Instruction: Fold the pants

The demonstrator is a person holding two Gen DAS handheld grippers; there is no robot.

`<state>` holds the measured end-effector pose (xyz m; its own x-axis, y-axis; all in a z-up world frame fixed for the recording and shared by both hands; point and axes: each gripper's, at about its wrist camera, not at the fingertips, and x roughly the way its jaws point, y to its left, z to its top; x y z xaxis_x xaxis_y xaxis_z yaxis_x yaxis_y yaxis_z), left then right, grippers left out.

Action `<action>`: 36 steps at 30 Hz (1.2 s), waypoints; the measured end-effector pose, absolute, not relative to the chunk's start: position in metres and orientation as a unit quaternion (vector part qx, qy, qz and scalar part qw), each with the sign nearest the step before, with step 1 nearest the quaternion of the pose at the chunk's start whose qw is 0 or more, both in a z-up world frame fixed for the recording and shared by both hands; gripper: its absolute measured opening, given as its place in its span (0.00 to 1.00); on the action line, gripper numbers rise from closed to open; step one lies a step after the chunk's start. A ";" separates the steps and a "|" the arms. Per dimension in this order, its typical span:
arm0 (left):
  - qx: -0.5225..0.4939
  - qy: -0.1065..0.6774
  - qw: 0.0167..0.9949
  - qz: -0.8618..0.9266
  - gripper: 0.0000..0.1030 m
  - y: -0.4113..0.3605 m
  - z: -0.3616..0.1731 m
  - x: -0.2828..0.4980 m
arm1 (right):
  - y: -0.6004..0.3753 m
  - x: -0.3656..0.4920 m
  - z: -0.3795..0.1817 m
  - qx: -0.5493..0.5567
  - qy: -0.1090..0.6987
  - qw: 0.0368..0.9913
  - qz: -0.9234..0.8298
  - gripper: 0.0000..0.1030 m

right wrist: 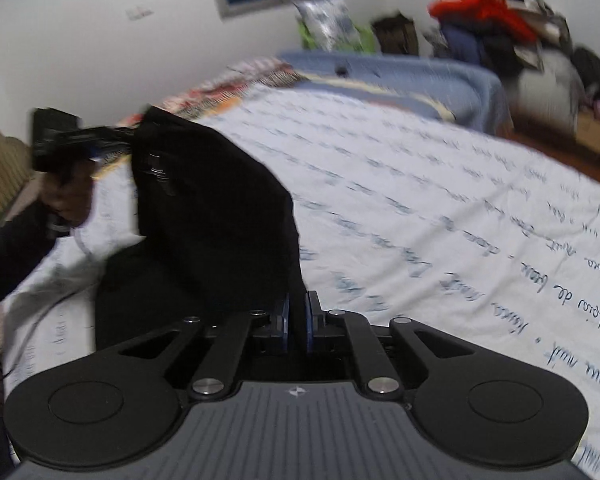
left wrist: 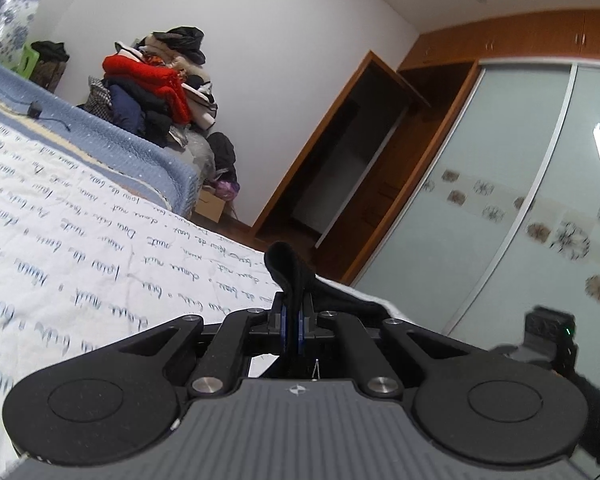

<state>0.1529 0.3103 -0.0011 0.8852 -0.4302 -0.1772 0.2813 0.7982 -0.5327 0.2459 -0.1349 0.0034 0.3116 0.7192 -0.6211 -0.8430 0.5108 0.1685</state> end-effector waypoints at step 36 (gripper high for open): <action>-0.564 0.299 0.769 0.028 0.70 0.297 -0.073 0.067 | -0.198 0.135 -0.095 0.320 0.379 0.771 0.398 0.70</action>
